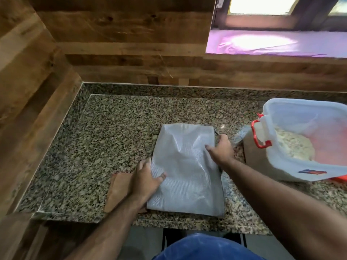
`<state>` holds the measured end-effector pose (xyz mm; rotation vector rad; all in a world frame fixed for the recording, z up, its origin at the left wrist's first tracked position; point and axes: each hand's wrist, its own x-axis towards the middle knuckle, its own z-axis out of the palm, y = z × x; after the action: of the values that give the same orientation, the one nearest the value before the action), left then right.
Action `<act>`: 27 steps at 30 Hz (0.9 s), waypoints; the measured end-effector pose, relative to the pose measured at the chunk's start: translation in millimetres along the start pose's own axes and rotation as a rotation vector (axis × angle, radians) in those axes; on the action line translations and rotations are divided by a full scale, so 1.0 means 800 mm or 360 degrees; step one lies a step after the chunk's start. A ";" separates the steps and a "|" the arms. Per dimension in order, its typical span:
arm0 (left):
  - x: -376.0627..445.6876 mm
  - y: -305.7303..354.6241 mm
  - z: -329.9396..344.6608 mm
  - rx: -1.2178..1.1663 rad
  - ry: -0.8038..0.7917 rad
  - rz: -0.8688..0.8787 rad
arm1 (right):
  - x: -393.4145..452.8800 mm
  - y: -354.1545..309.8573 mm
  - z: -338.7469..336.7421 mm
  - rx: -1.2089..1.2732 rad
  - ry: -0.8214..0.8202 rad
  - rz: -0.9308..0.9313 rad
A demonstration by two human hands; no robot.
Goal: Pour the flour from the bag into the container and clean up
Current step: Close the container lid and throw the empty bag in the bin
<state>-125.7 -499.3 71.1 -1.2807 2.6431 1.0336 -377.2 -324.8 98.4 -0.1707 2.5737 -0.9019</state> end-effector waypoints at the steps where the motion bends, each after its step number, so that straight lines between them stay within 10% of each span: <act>1: -0.004 0.002 -0.001 0.0208 0.0048 0.0094 | -0.013 -0.002 0.002 -0.0228 0.0051 -0.0127; 7: -0.008 0.018 0.012 0.0808 -0.0199 0.0780 | -0.058 0.012 0.048 -0.1110 -0.0380 -0.1000; 21: 0.002 0.012 0.025 0.1022 -0.0517 0.0622 | -0.039 0.040 0.076 -0.1410 -0.0780 -0.0990; 27: 0.005 0.081 0.003 0.0774 -0.0169 0.0653 | -0.033 -0.037 0.004 -0.1357 -0.0689 -0.1000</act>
<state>-174.7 -472.5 103.5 -0.5897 2.8758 0.4050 -352.7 -343.2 123.2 -1.2971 2.3166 0.1437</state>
